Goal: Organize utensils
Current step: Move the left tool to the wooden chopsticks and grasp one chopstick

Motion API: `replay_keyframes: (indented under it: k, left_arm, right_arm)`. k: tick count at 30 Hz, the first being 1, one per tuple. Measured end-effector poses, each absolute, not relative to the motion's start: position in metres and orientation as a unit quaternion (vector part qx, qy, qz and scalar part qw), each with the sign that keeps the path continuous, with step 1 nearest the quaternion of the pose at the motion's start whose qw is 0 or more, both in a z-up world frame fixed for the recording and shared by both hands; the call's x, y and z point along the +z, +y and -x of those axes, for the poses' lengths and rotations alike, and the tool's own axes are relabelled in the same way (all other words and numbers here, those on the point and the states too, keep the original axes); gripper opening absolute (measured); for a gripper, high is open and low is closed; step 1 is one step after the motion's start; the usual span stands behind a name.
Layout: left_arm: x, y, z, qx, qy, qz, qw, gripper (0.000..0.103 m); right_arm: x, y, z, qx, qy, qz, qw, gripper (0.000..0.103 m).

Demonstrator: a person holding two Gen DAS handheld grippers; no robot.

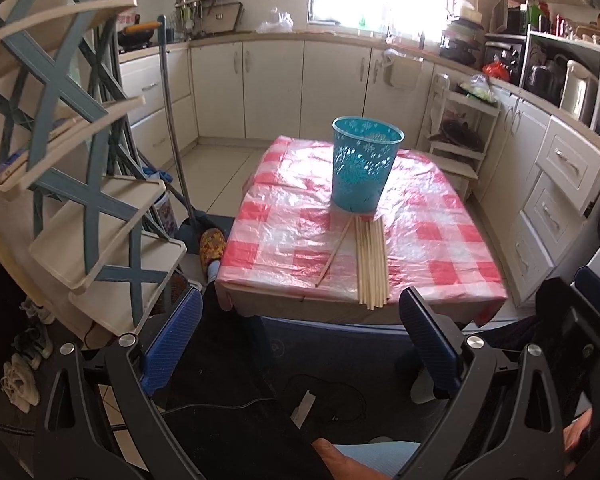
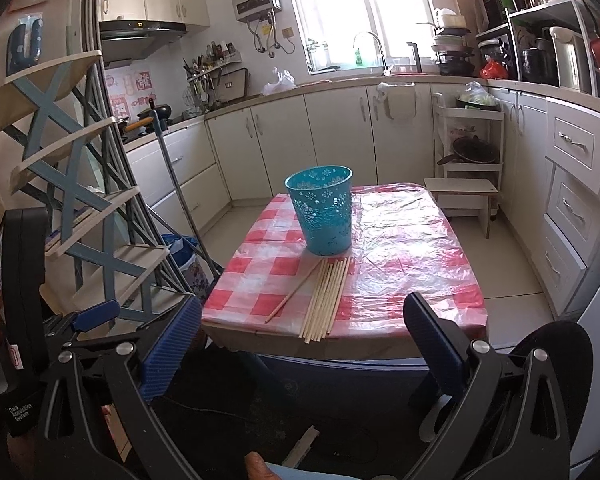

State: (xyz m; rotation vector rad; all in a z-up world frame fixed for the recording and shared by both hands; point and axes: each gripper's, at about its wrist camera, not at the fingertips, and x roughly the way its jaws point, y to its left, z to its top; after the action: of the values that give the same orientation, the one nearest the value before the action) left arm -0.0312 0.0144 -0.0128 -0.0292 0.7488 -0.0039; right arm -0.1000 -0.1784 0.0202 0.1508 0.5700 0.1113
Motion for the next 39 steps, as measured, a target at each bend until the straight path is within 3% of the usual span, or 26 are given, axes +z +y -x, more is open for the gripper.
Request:
replay_keyframes:
  k: [11, 19, 26, 29, 31, 32, 34, 39]
  left_arm:
    - [-0.088, -0.028, -0.122, 0.002, 0.423, -0.047, 0.905, 0.091]
    - [-0.166, -0.062, -0.231, -0.007, 0.486, -0.091, 0.869, 0.072]
    - [-0.188, -0.077, -0.269, -0.073, 0.486, -0.091, 0.866, 0.067]
    - [-0.19, -0.08, -0.279, -0.087, 0.479, -0.087, 0.869, 0.059]
    - [-0.19, -0.076, -0.281, -0.086, 0.476, -0.068, 0.872, 0.035]
    - [-0.19, -0.073, -0.282, -0.076, 0.475, -0.056, 0.875, 0.03]
    - [-0.19, -0.066, -0.279, -0.063, 0.474, -0.04, 0.878, 0.014]
    - [-0.191, -0.048, -0.267, -0.057, 0.478, 0.016, 0.877, 0.007]
  right_arm:
    - [-0.058, -0.23, -0.01, -0.015, 0.351, -0.081, 0.933, 0.097]
    - [-0.102, -0.237, -0.065, 0.0, 0.394, -0.086, 0.915, 0.097]
    - [-0.131, -0.229, -0.094, 0.01, 0.428, -0.084, 0.9, 0.097]
    - [-0.138, -0.224, -0.105, 0.013, 0.435, -0.084, 0.897, 0.097]
    - [-0.139, -0.221, -0.112, 0.016, 0.434, -0.084, 0.897, 0.097]
    - [-0.14, -0.218, -0.117, 0.017, 0.432, -0.083, 0.898, 0.096]
    - [-0.142, -0.214, -0.128, 0.018, 0.433, -0.076, 0.898, 0.089]
    - [-0.157, -0.204, -0.158, 0.034, 0.459, -0.066, 0.886, 0.05]
